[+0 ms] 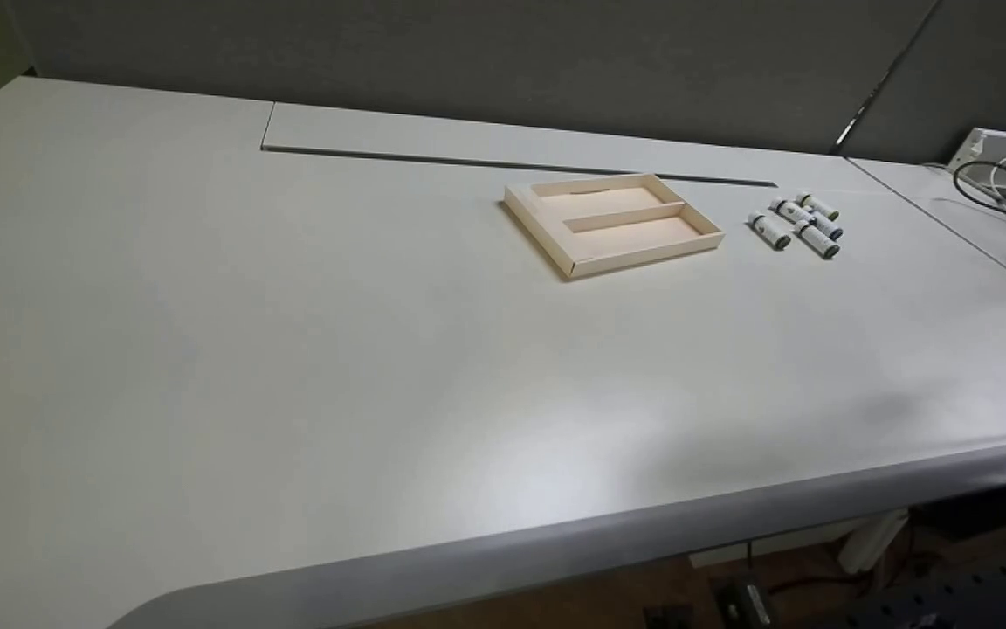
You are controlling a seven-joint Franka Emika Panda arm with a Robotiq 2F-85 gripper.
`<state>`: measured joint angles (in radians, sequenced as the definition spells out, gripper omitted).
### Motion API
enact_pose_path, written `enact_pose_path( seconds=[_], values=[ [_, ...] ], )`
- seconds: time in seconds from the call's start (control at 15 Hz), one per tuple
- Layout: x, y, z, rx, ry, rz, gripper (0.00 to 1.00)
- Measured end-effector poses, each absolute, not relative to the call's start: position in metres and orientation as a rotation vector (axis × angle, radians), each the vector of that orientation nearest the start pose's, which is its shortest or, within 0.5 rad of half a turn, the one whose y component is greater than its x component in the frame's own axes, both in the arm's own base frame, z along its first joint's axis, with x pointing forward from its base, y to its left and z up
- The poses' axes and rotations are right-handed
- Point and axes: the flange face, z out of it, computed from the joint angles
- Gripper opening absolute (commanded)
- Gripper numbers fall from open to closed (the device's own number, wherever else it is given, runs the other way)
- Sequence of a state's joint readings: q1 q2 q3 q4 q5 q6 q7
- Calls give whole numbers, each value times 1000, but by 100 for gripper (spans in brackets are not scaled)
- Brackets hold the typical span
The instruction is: Take the object and put it in the upper segment of the box
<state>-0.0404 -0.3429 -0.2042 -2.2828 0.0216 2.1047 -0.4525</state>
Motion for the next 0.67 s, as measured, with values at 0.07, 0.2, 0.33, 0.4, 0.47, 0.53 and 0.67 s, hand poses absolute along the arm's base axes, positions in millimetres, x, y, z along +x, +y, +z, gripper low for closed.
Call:
enact_pose_path(
  seconds=[0.07, 0.2, 0.33, 0.4, 0.47, 0.53, 0.67],
  values=[
    [450, -118, 502, -3084, -316, -276, 100],
    [450, -118, 502, -3084, -317, -277, 100],
    [450, -118, 502, -3084, -317, -277, 100],
    [450, -118, 502, -3084, -317, -277, 100],
    [450, -118, 502, -3084, -317, -276, 100],
    [451, -118, 501, -3084, -316, -276, 100],
    [460, -120, 493, -3095, -310, -308, 100]
  ],
)
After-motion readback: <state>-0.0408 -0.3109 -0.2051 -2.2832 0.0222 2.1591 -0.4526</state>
